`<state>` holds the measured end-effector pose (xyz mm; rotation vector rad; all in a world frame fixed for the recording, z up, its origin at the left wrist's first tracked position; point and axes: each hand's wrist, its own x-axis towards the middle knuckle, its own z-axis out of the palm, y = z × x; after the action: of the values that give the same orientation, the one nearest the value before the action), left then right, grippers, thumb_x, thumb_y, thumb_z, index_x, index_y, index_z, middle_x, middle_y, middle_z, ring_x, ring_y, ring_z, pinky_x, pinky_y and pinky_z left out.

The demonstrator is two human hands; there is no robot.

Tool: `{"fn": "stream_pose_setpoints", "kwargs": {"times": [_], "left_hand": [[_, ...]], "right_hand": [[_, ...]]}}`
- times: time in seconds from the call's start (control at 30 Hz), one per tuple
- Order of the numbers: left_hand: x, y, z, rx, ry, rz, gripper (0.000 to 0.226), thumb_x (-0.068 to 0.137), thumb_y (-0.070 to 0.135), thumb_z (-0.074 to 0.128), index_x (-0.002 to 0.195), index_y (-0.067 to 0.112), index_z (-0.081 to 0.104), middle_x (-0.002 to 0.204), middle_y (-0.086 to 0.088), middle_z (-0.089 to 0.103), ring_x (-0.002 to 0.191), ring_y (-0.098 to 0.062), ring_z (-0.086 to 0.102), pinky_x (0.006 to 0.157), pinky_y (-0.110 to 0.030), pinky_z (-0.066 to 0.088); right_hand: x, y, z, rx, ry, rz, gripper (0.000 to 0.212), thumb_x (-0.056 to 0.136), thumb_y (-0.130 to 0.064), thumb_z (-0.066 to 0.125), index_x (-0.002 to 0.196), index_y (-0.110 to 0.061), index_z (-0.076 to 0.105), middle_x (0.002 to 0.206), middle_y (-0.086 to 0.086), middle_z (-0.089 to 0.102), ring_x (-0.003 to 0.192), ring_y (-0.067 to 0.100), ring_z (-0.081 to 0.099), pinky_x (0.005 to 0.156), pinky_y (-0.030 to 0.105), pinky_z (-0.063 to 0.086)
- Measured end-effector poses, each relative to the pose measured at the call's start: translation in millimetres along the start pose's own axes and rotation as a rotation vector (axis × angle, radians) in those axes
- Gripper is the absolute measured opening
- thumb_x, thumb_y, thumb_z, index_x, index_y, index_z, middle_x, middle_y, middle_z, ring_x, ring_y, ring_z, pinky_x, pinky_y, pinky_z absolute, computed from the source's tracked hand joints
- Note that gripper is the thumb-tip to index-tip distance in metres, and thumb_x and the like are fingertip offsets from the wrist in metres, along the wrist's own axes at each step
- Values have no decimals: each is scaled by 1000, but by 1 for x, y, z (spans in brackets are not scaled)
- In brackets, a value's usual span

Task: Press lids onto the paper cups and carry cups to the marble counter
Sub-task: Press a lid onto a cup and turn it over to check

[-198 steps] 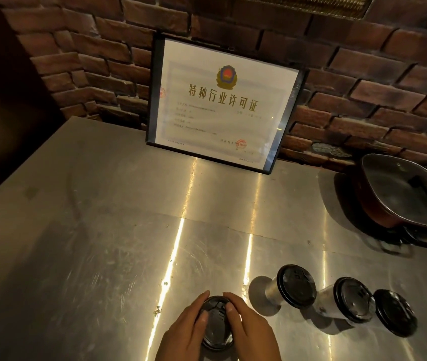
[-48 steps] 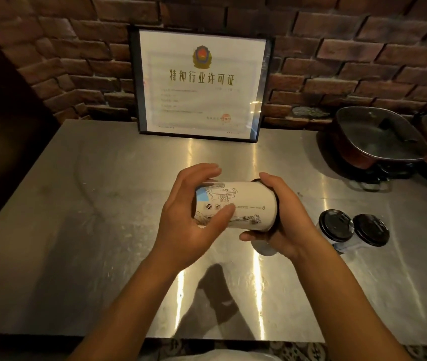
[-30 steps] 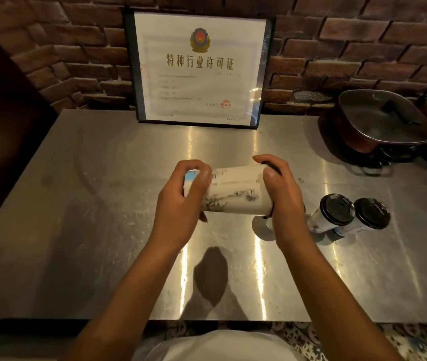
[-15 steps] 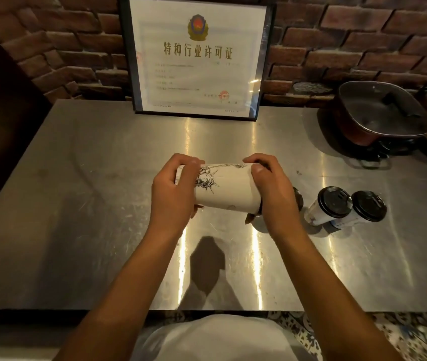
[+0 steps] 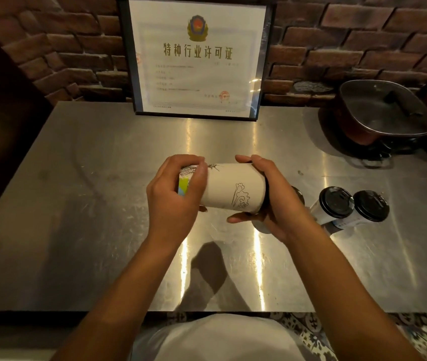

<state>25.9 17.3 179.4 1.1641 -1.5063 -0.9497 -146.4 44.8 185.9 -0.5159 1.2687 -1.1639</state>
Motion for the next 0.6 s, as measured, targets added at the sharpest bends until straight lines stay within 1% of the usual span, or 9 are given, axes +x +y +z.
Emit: {"fn": "stream_pose_setpoints", "kwargs": {"times": [0.07,0.13,0.17,0.3,0.37,0.4,0.43,0.5,0.6], "left_hand": [[1,0,1,-60,32,-113,6,97,34,61,101,37,59,107,16,61,97,-15,69,53,-26,59],[1,0,3,-109,49,-207,7,98,29,60,104,27,63,107,9,63,93,-18,70,49,-27,58],[0,0,4,-129,57,-247,7,99,29,59,104,26,64,107,5,63,93,-19,69,48,-28,57],[-2,0,9,-216,84,-374,15,101,25,54,93,28,66,105,-2,65,93,-25,69,44,-28,54],[-1,0,11,-261,87,-425,18,101,24,52,91,28,67,103,-3,66,94,-29,69,43,-29,53],[-1,0,12,-275,81,-451,18,101,24,52,90,28,67,102,-4,66,94,-30,69,43,-29,53],[0,0,12,-289,71,-477,19,101,25,52,90,28,67,102,-4,66,94,-31,69,43,-29,53],[1,0,13,-323,49,-521,19,101,26,52,88,27,67,100,-5,67,93,-31,70,44,-29,54],[4,-4,14,-330,-4,-574,19,102,30,51,96,22,66,102,-7,68,95,-32,70,43,-28,53]], "right_hand": [[0,8,4,-57,76,-105,30,102,-43,50,124,-31,66,117,12,69,100,36,73,61,44,63],[-1,17,5,-143,137,-277,25,101,-43,51,121,-34,63,117,8,66,97,31,74,55,40,62],[-2,21,4,-187,147,-356,25,99,-44,52,120,-37,62,116,4,65,96,27,74,55,38,61],[-7,26,2,-333,143,-500,27,92,-45,53,118,-54,55,113,-17,61,100,8,69,60,30,62],[-7,26,-1,-396,140,-569,29,89,-50,54,114,-63,52,113,-26,60,104,4,65,68,31,64],[-6,26,-3,-440,144,-617,31,87,-51,53,116,-64,52,115,-25,60,106,4,64,73,31,64],[-6,27,-4,-486,146,-677,34,87,-51,53,119,-60,53,119,-21,60,108,6,63,76,30,63],[-4,27,-9,-569,130,-824,41,87,-47,54,128,-42,53,124,-7,59,110,15,62,79,27,60],[-1,28,-16,-650,96,-992,47,87,-42,55,130,-22,52,123,2,58,107,20,62,80,22,55]]}}
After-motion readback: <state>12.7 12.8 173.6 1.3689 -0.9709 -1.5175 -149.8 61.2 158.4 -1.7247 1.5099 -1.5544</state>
